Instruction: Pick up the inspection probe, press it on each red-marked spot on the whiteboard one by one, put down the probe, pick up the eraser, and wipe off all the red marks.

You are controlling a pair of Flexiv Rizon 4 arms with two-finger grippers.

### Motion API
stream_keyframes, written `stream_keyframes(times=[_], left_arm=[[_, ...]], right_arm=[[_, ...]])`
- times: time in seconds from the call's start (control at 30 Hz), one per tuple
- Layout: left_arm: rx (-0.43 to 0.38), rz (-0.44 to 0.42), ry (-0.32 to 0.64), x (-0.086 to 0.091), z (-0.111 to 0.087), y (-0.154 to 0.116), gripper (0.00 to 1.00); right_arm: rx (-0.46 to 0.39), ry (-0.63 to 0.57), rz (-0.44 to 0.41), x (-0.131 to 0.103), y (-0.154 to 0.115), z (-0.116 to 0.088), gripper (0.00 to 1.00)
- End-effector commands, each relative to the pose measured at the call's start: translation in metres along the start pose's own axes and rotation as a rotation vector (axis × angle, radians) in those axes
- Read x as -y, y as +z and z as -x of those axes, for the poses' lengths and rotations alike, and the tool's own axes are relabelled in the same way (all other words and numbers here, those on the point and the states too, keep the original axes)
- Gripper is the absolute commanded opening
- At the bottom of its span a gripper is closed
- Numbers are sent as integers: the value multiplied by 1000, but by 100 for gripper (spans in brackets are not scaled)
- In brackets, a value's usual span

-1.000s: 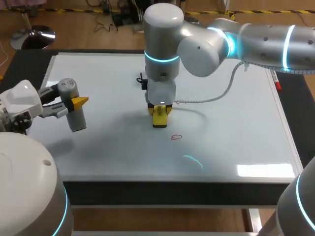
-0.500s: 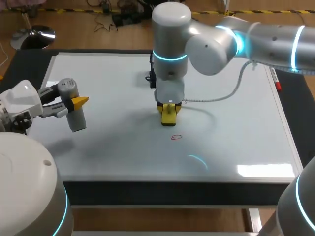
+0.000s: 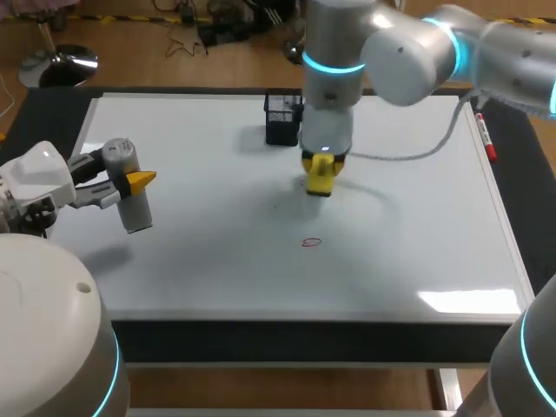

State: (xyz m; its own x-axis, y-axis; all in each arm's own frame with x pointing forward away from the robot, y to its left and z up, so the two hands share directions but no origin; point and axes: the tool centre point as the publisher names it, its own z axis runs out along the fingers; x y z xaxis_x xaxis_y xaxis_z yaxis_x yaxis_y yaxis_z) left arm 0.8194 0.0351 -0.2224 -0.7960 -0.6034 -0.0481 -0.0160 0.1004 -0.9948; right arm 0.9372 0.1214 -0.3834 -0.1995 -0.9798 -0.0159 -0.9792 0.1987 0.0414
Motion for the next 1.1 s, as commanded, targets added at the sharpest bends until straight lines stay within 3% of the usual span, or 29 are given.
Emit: stream_keyframes(times=[0.03,0.33,0.63,0.87,1.1], left_arm=[[4,-2,1,0,0,1,0],[4,-2,1,0,0,1,0],[4,-2,1,0,0,1,0],[4,-2,1,0,0,1,0],[4,-2,1,0,0,1,0]], right_arm=[[27,70,3,19,-15,-56,0],[51,277,29,49,-18,-144,0],[57,438,31,57,-14,-208,0],[52,484,31,53,-11,-230,0],[52,502,26,53,-12,-234,0]])
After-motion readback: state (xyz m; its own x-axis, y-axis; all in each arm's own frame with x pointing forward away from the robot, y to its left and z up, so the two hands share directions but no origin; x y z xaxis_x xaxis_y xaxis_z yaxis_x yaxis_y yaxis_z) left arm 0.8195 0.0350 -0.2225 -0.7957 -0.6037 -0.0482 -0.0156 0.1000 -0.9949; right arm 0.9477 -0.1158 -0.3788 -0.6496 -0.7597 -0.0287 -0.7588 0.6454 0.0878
